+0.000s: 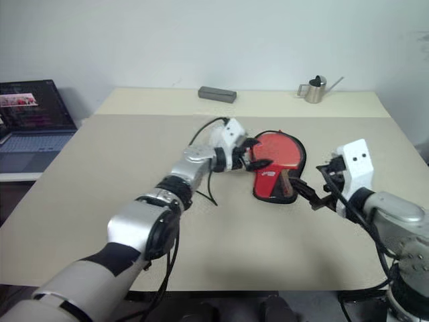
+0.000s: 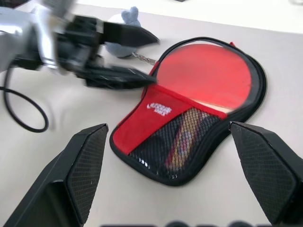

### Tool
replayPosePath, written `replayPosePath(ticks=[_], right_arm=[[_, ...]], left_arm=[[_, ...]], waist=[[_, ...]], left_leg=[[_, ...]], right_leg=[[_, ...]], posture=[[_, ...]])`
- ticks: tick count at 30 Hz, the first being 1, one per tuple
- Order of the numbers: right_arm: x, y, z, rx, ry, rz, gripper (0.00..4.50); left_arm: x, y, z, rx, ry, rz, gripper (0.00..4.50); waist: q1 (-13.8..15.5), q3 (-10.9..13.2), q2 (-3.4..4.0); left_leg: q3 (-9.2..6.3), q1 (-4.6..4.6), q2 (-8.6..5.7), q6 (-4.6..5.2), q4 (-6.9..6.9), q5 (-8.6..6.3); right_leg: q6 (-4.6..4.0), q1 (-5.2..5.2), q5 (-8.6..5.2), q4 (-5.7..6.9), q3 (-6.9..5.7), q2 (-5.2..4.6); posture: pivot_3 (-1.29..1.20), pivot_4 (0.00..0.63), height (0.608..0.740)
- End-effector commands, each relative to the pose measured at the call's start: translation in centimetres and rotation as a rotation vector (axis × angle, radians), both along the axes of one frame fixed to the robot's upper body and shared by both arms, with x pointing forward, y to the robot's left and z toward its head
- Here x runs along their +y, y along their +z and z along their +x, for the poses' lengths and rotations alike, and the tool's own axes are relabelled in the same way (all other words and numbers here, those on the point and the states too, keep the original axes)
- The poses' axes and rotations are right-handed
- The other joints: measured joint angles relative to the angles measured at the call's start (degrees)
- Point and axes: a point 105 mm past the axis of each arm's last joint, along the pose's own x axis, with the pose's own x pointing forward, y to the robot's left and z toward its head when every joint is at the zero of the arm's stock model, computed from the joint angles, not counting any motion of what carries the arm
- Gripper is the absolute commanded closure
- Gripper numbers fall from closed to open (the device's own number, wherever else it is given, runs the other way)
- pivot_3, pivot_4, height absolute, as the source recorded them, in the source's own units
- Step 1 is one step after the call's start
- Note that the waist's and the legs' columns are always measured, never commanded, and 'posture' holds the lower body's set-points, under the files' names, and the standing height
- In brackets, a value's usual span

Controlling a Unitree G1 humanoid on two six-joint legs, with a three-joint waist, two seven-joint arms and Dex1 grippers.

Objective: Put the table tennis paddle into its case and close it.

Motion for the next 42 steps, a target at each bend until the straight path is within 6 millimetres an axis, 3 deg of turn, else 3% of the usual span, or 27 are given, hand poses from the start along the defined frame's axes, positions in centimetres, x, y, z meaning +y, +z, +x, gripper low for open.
replayPosePath(ticks=[1, 4, 10, 15, 21, 28, 36, 42], right_arm=[[-0.2, 0.5, 1.8, -0.011, -0.018, 0.051, 0.02], [-0.4, -0.6, 4.3, 0.06, -0.022, 0.119, 0.02], [-1.0, -2.1, 7.3, 0.109, -0.04, 0.149, 0.02], [-1.3, -3.8, 8.8, 0.161, -0.03, 0.151, 0.02], [-2.6, -4.9, 10.5, 0.182, -0.067, 0.133, 0.02], [-2.9, -5.5, 11.7, 0.287, -0.081, 0.275, 0.02], [-3.0, -6.8, 12.0, 0.373, -0.084, 0.33, 0.02], [-1.6, -6.9, 11.8, 0.392, -0.022, 0.355, 0.02]], left_arm=[[2.5, 2.1, -0.3, -0.049, -0.055, -0.062, 0.0], [8.3, 0.6, -0.5, -0.008, -0.011, -0.032, 0.0], [12.3, 0.5, -2.3, 0.029, -0.052, -0.068, 0.0], [13.2, 0.9, -4.1, 0.041, -0.086, -0.095, 0.0], [12.7, 2.2, -6.2, 0.018, -0.151, -0.106, 0.0], [11.4, 6.0, -7.8, -0.038, -0.251, -0.121, 0.0], [11.8, 6.9, -7.8, -0.053, -0.27, -0.055, 0.0], [12.2, 7.0, -7.6, -0.053, -0.256, -0.052, 0.0]], waist=[[0.05, 0.0, 0.0], [-0.67, -0.02, 0.04], [-0.16, -0.02, 0.04], [0.22, -0.02, 0.04], [0.12, -0.02, 0.04], [0.11, -0.02, 0.04], [0.02, -0.02, 0.04], [-0.06, -0.02, 0.04]], left_leg=[[0.01, 0.01, 0.01, 0.0, 0.0, 0.0], [0.07, 0.03, 0.02, 0.0, 0.0, 0.0], [-0.02, -0.1, 0.04, -0.01, 0.01, 0.01], [-0.01, -0.11, 0.04, -0.01, 0.04, 0.01], [0.0, -0.07, 0.08, -0.02, 0.04, 0.02], [0.03, -0.06, 0.08, -0.02, 0.05, 0.02], [0.06, -0.05, 0.09, -0.02, 0.04, 0.02], [0.07, -0.04, 0.1, -0.02, 0.04, 0.02]], right_leg=[[0.0, 0.0, 0.0, 0.0, 0.01, 0.0], [0.0, 0.01, 0.0, -0.04, 0.06, -0.01], [0.0, -0.06, 0.0, -0.05, -0.03, -0.04], [0.0, -0.02, 0.0, -0.09, -0.02, -0.08], [-0.01, -0.03, 0.01, -0.01, 0.02, -0.08], [-0.02, -0.03, 0.01, -0.02, 0.03, -0.07], [-0.02, -0.03, 0.02, -0.04, 0.04, -0.06], [-0.02, -0.03, 0.02, -0.03, 0.05, -0.06]], posture=[[0.0, 0.15, 0.74], [0.0, 0.15, 0.74], [0.0, 0.15, 0.74], [0.0, 0.15, 0.74], [0.0, 0.15, 0.74], [0.0, 0.15, 0.74], [0.0, 0.15, 0.74], [0.0, 0.15, 0.74]])
